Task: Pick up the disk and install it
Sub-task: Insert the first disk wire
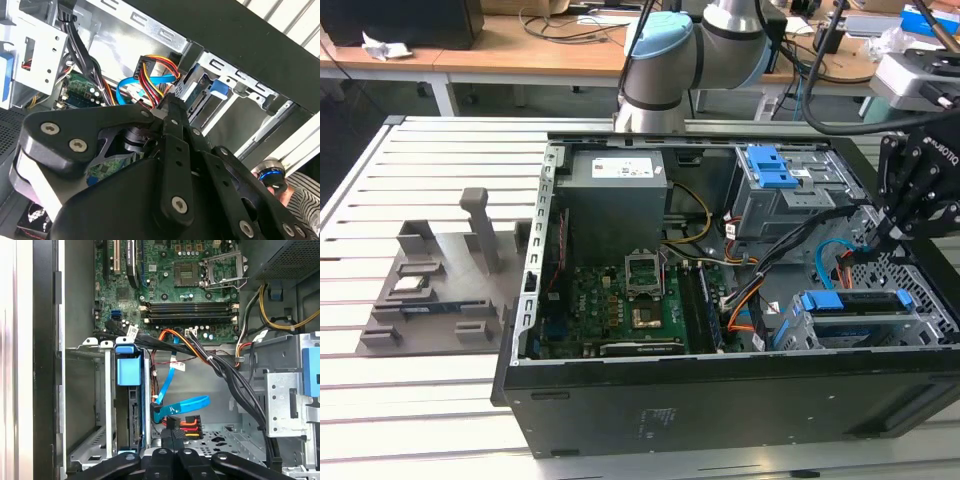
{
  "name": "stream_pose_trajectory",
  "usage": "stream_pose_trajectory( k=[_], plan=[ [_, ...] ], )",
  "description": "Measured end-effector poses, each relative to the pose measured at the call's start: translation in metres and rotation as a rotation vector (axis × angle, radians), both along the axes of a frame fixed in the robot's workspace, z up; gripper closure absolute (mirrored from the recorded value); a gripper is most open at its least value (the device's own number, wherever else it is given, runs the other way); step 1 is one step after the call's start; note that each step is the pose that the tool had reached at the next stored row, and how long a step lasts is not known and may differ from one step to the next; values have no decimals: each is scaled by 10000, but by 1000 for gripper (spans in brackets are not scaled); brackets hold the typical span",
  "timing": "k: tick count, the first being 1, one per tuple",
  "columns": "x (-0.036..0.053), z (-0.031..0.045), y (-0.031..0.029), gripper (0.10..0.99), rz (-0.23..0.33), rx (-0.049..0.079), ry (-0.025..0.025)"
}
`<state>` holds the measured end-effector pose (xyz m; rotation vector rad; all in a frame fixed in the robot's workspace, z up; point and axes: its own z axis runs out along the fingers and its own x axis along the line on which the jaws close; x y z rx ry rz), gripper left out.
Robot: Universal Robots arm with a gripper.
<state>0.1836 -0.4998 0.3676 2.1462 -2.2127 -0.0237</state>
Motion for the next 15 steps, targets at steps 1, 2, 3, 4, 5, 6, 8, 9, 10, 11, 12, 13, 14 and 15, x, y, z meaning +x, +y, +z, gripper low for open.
stream_pose_trajectory(
  k=[1, 2, 3, 4, 5, 6, 8, 9, 10, 11, 12, 13, 14, 15],
  plan=[
    [-1, 0, 0, 792, -1, -1, 0],
    [-1, 0, 0, 792, 0, 0, -1],
    [-1, 0, 0, 792, 0, -1, -1],
    [-8, -1, 0, 725, -4, -14, -1],
    [-14, -14, 0, 725, -3, -54, -1],
    [-18, -28, 0, 725, -1, -71, -1],
    [-31, -82, 0, 725, 0, -121, -1],
    [-35, -98, 0, 725, 0, -140, -1],
    [-39, -105, 0, 725, -1, -159, -1],
    [-41, -111, 1, 725, 1, -185, -1],
    [-43, -113, 0, 725, 1, -207, -1],
    [-44, -113, -1, 725, 0, -213, -1],
    [-44, -113, -1, 725, -1, -216, -1],
    [-44, -113, -1, 725, 0, -217, -1]
  ],
)
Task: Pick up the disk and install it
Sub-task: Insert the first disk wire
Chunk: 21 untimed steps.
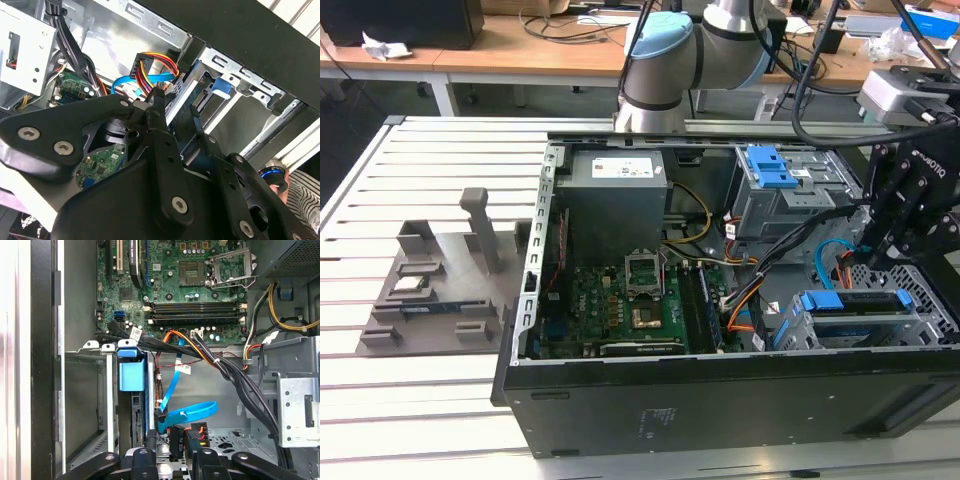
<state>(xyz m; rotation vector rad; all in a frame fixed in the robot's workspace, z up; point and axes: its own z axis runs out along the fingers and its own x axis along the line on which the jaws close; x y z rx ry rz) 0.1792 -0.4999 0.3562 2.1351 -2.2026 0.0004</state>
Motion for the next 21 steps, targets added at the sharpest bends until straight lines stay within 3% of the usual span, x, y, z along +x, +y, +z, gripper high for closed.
stream_pose_trajectory(
  k=[1, 3, 5, 9, 13, 21],
  plan=[
    [0, 0, 0, 741, 0, -2, 0],
    [0, 0, 0, 871, 0, -5, 0],
    [0, 0, 0, 922, 0, -8, 0],
    [0, 0, -11, 922, 0, -15, 0],
    [0, -13, -176, 922, 0, -199, 0],
    [49, -107, -218, 922, 2, -240, 7]
  ],
)
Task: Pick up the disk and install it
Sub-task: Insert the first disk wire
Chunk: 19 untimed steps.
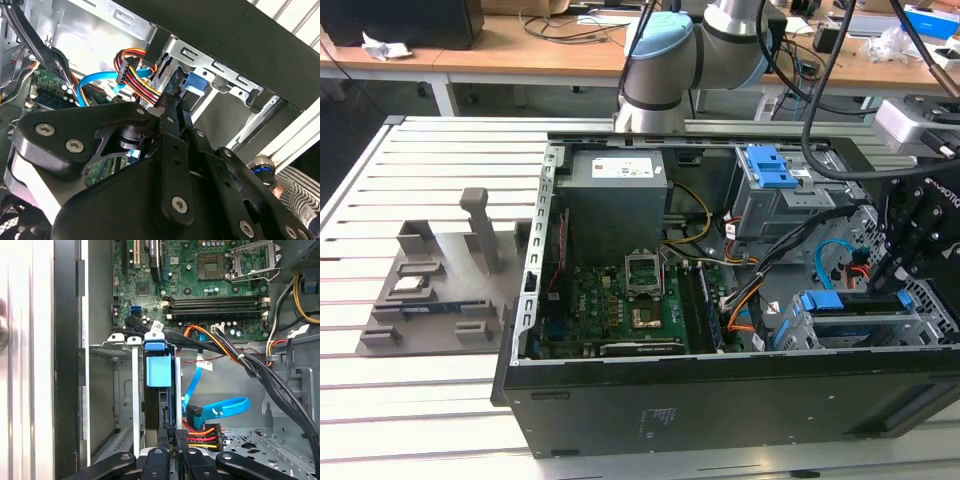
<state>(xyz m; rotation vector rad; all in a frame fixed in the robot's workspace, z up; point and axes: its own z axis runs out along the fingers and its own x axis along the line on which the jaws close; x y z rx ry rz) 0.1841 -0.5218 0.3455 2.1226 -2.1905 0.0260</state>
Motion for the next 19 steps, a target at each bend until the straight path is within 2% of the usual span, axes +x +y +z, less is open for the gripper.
stream_pose_trajectory(
  k=[19],
  plan=[
    [14, -99, -14, 922, 0, -12, 0]
  ],
)
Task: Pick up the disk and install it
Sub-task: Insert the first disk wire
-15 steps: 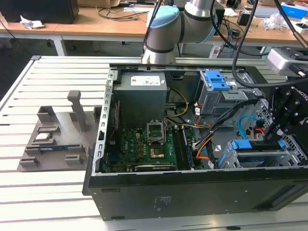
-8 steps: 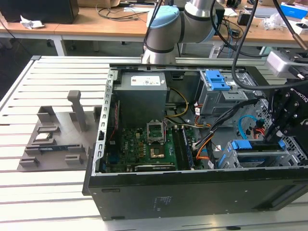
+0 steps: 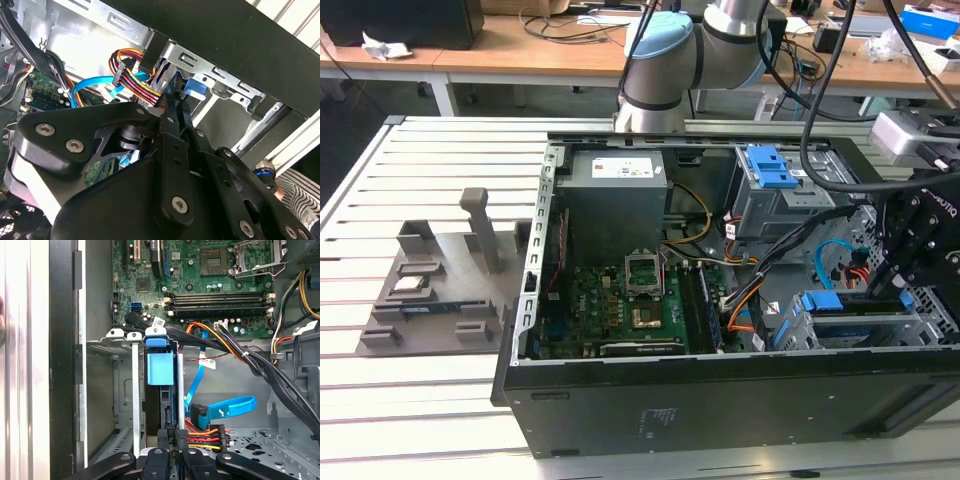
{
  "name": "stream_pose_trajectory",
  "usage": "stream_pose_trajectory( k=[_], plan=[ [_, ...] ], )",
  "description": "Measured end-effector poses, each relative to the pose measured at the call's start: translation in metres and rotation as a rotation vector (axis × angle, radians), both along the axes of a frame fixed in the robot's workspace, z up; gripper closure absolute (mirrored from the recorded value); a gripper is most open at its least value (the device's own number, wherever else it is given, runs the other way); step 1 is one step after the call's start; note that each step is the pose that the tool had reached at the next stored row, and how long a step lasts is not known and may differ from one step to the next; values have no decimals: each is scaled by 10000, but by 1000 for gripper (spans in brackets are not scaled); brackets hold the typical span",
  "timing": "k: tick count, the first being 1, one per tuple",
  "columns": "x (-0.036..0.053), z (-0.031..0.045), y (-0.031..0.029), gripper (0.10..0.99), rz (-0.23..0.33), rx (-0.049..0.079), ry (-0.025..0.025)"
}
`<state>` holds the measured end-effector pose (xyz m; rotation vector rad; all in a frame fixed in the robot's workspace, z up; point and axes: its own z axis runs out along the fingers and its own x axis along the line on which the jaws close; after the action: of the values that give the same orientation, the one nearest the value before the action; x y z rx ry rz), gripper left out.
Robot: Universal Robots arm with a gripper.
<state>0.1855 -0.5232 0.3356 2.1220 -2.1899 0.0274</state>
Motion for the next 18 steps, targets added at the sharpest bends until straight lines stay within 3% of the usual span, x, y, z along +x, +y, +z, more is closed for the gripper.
stream_pose_trajectory(
  k=[4, 7, 8, 10, 12, 14, 15, 16, 18],
  plan=[
    [0, -7, 0, 910, -1, 13, 3],
    [0, -2, 0, 784, -1, 1, 0],
    [0, 14, 0, 784, -1, -1, -2],
    [0, 82, 3, 784, 1, -1, -7],
    [-2, 197, 26, 784, 1, 0, -10],
    [-1, 240, 44, 784, 2, 1, -10],
    [-1, 268, 53, 867, 2, 1, -11],
    [-1, 286, 57, 867, 2, 1, -10],
    [-1, 403, 66, 980, 3, 1, -11]
  ],
)
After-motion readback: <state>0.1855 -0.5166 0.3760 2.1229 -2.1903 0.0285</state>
